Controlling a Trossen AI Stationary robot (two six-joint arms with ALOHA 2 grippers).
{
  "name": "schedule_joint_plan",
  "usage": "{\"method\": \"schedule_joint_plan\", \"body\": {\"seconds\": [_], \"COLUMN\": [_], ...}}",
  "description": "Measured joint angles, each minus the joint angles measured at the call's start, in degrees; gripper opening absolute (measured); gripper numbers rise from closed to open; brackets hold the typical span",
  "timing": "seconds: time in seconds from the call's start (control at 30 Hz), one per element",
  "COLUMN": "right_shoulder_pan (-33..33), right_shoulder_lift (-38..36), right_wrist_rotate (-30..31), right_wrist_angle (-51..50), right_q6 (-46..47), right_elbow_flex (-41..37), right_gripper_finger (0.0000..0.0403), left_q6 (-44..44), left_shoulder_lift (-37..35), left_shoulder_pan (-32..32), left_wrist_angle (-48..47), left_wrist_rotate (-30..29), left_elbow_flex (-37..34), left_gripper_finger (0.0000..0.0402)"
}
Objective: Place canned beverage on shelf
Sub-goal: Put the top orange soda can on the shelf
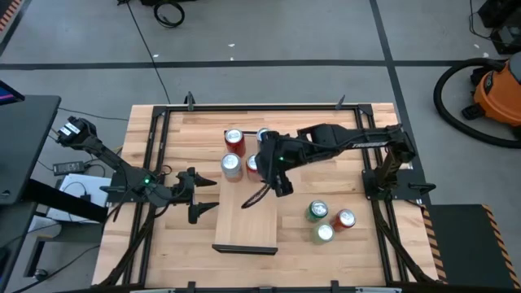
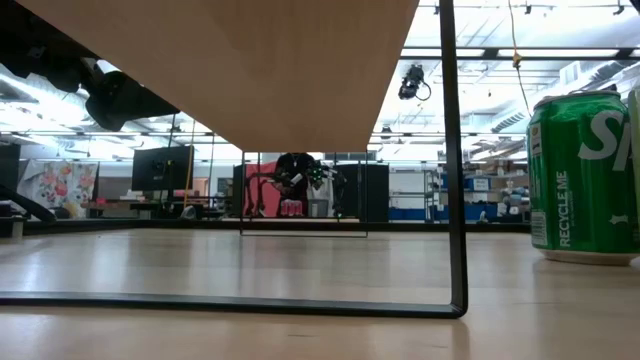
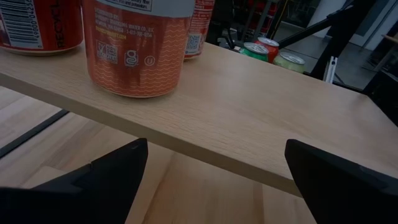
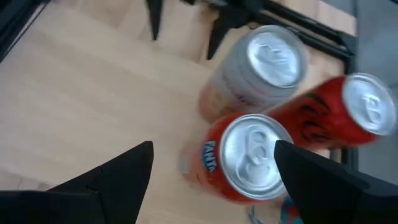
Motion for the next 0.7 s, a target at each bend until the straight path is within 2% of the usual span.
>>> {"method": "schedule_joint_plan", "body": {"seconds": [0.07,0.2,0.33,0.7], "right_shoulder_pan": [-0.6,-2.0,-4.5,-6.5], "right_shoulder_lift": [0.0,0.3,0.4,0.4], "right_wrist_rotate": [-2.7,-3.7,-7.6,-6.0], "right_wrist_angle": [-0.1,1.4,5.1,4.7], "right_q6": [-2.5,-7.3,-6.7,-2.2], "right_elbow_flex": [-0.1,-0.4,-2.0,-4.8], "right_gripper_finger": [0.0345,0.0345,0.0345,0.0345], "left_q6": [0.0,0.0,0.0,0.0], "left_shoulder_lift": [0.0,0.0,0.0,0.0], "left_shoulder_pan": [0.0,0.0,0.0,0.0], "left_wrist_angle": [0.0,0.0,0.0,0.0], "left_wrist_rotate": [0.0,0.0,0.0,0.0], "left_elbow_flex": [0.0,0.0,0.0,0.0], "left_gripper_finger": [0.0392,0.0392,0.0392,0.0392]}}
